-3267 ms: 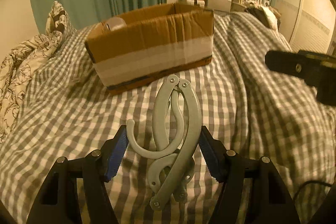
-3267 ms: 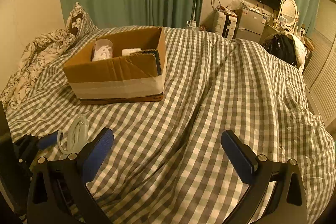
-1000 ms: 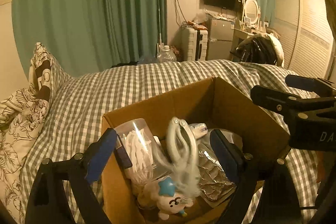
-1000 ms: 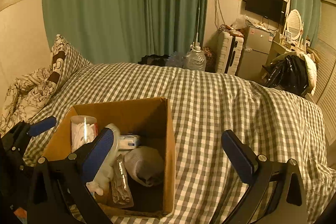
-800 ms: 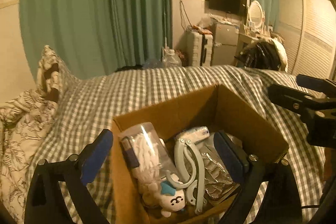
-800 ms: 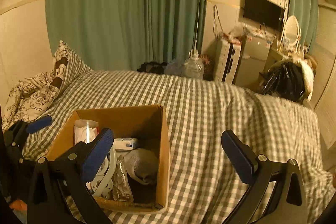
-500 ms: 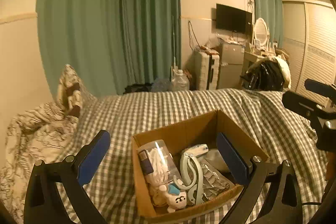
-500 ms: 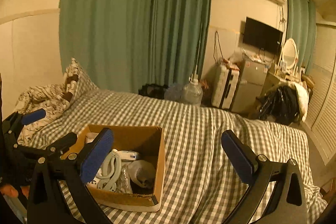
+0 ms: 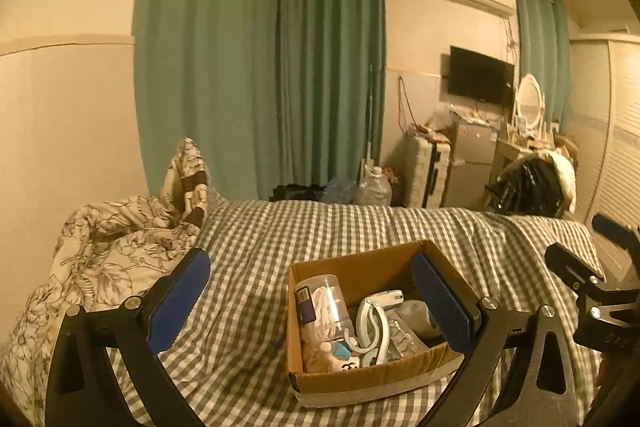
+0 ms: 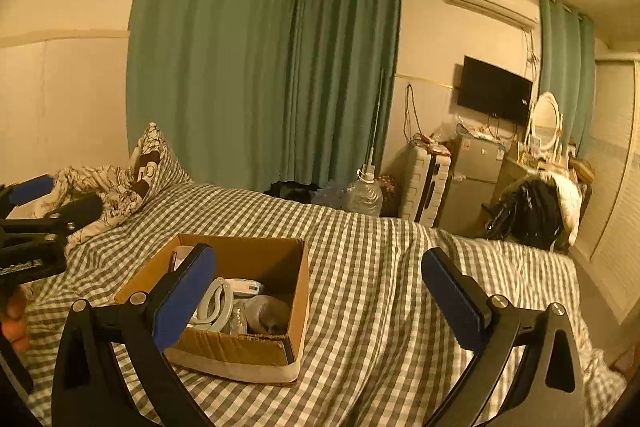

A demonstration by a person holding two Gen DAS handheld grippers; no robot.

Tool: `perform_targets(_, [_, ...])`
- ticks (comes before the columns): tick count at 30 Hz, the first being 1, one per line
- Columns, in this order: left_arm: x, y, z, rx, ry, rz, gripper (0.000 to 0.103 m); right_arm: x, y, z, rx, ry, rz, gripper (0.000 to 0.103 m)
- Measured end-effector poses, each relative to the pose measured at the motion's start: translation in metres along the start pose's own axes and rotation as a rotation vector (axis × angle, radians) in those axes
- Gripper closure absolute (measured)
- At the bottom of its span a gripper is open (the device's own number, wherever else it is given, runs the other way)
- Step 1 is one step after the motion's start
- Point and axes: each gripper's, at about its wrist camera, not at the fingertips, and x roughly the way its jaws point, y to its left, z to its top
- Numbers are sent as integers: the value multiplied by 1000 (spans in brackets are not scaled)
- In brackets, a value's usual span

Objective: Organize objects

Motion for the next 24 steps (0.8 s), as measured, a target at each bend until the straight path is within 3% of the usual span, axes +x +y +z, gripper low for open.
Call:
perform_targets(5, [-6, 5, -27, 7, -21, 90, 0, 3, -9, -3, 60, -3, 9, 0])
perform_targets(9, [-2, 13, -26, -42, 26, 43, 0, 7, -8, -4, 74, 1, 18, 0])
perform_targets(13, [-8, 16, -25, -52, -5, 61, 0, 11, -4, -6, 62, 14, 10, 0])
perform_targets(24, [-7, 15, -28, -43, 6, 67, 0, 17, 4, -9, 29, 36, 17, 0])
